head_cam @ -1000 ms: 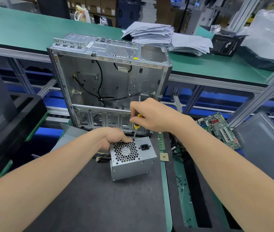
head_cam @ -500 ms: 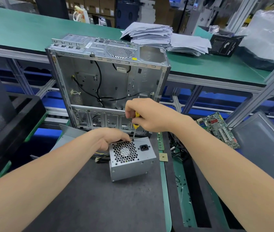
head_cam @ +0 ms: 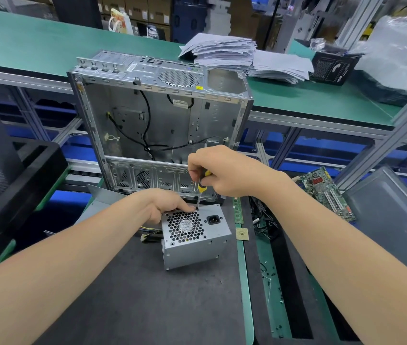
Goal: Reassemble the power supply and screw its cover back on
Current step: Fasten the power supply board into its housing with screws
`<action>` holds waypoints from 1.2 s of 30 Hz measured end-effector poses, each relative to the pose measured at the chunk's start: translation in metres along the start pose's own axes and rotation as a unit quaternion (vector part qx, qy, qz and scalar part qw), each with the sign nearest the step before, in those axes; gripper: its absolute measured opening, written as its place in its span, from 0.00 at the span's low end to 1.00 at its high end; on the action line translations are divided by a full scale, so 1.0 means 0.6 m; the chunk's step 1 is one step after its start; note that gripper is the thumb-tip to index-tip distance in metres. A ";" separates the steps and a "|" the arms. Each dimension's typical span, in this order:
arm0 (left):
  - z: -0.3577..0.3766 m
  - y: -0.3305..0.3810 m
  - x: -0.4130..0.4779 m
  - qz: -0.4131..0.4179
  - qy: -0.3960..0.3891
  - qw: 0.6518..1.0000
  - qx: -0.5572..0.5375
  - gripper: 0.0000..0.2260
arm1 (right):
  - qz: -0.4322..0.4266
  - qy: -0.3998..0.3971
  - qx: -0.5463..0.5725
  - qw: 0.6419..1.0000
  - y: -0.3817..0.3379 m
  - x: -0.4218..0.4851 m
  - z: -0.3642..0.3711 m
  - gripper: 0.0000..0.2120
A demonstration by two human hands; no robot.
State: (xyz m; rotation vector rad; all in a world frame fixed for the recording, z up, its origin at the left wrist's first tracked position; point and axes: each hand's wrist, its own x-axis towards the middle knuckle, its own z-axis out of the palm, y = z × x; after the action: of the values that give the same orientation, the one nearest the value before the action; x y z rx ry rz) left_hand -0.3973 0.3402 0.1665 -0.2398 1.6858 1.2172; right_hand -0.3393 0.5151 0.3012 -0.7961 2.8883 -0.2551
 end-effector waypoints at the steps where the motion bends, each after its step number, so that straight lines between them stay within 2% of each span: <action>1: 0.000 0.000 0.000 -0.001 -0.003 1.000 -0.004 0.15 | 0.012 0.008 -0.011 1.000 0.000 0.003 0.002 0.08; 3: -0.001 -0.001 0.002 -0.005 -0.012 1.000 -0.011 0.14 | 0.041 0.028 -0.019 0.999 -0.003 0.005 0.006 0.05; 11: -0.005 -0.001 0.004 -0.008 -0.032 0.999 -0.015 0.13 | 0.187 0.105 -0.053 0.975 -0.022 0.020 0.035 0.23; 14: -0.006 0.000 0.004 -0.008 -0.031 0.999 -0.010 0.12 | 0.165 0.075 -0.024 0.983 -0.017 0.013 0.024 0.17; 18: -0.006 -0.002 0.008 -0.014 -0.031 0.999 -0.020 0.12 | 0.060 0.006 0.009 0.998 -0.014 -0.001 0.006 0.06; 20: -0.005 -0.001 0.008 -0.013 -0.030 0.999 -0.018 0.12 | 0.029 -0.016 -0.008 0.999 -0.011 -0.002 -0.004 0.07; 22: -0.004 0.000 0.007 -0.012 -0.033 0.999 -0.012 0.12 | 0.034 0.002 -0.020 0.999 -0.009 -0.001 -0.007 0.06; 26: 0.000 0.001 0.004 -0.012 -0.035 0.999 -0.017 0.15 | 0.143 0.073 -0.042 0.986 -0.009 0.013 0.023 0.16; 28: 0.002 0.000 0.004 -0.008 -0.028 0.999 -0.017 0.15 | 0.241 0.109 -0.030 0.964 -0.005 0.020 0.037 0.21; 30: 0.002 0.000 0.002 -0.003 -0.023 1.000 -0.012 0.15 | 0.295 0.114 -0.025 0.948 -0.005 0.021 0.034 0.26; 31: 0.003 0.001 0.001 0.000 -0.022 1.000 -0.007 0.15 | 0.284 0.104 -0.027 0.953 -0.004 0.019 0.030 0.27; 33: 0.004 0.002 0.000 0.005 -0.024 1.000 0.010 0.14 | 0.203 0.074 -0.026 0.976 -0.003 0.011 0.022 0.25; 36: 0.004 0.003 -0.001 0.010 -0.026 0.999 0.016 0.13 | 0.043 -0.001 -0.031 0.999 -0.008 -0.009 0.002 0.08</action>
State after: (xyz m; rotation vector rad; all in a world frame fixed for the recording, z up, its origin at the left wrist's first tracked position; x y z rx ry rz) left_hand -0.3964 0.3428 0.1679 -0.1702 1.6645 1.2009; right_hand -0.3321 0.5138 0.3017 -0.6778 2.9323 -0.1543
